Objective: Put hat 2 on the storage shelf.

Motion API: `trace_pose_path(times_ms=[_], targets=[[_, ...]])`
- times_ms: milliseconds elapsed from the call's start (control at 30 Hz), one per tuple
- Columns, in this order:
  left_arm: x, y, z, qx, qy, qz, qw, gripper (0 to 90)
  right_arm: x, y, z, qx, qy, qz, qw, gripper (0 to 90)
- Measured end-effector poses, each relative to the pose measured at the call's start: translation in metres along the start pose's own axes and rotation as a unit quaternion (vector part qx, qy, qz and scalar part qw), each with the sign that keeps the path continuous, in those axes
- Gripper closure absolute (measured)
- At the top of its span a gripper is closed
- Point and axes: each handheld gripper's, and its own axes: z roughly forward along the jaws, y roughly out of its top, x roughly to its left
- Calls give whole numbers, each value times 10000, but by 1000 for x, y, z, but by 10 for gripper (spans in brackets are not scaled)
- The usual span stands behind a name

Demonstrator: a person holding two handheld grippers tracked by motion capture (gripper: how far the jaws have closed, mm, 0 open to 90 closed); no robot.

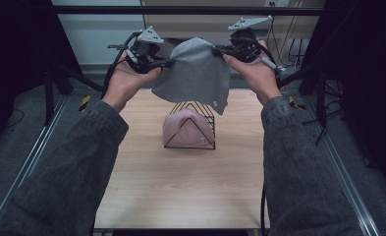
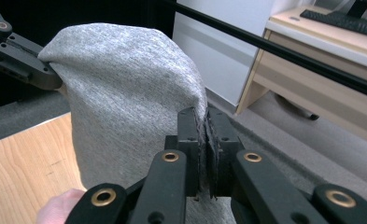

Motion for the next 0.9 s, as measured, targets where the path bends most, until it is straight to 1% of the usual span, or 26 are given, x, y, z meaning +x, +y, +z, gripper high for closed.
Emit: trace_pose_path(times_ms=[133, 200, 233, 367, 433, 467, 500, 667, 700, 900], targets=[[2, -4, 8, 36, -17, 8, 10000, 883, -7, -5, 7, 56, 17, 65, 10000, 857], [3, -7, 12, 72, 31, 22, 10000, 883, -8, -7, 10, 92, 19, 78, 9999, 857], [5, -8, 13, 76, 31, -6, 10000, 883, -9, -7, 12, 102, 23, 56, 9999, 857], [10, -12, 19, 125, 175, 5, 9998, 883, -9, -7, 19, 163, 6, 2, 9999, 857], [14, -15, 22, 144, 194, -17, 9997, 883, -9, -7, 22, 213, -3, -11, 9998, 857], [15, -17, 24, 151, 235, -25, 9996, 882, -8, -7, 24, 231, -13, -28, 9997, 857], [17, -19, 26, 161, 241, -44, 9996, 882, -7, -7, 26, 248, 10, 3, 9997, 857], [27, -30, 32, 244, 284, -177, 9991, 883, -3, -10, 35, 307, 75, -42, 9995, 857], [28, -31, 33, 242, 266, -209, 9991, 883, -1, -11, 36, 320, 93, -48, 9994, 857], [28, -39, 33, 261, 210, -221, 9992, 882, 2, -16, 41, 353, 180, -58, 9992, 857]])
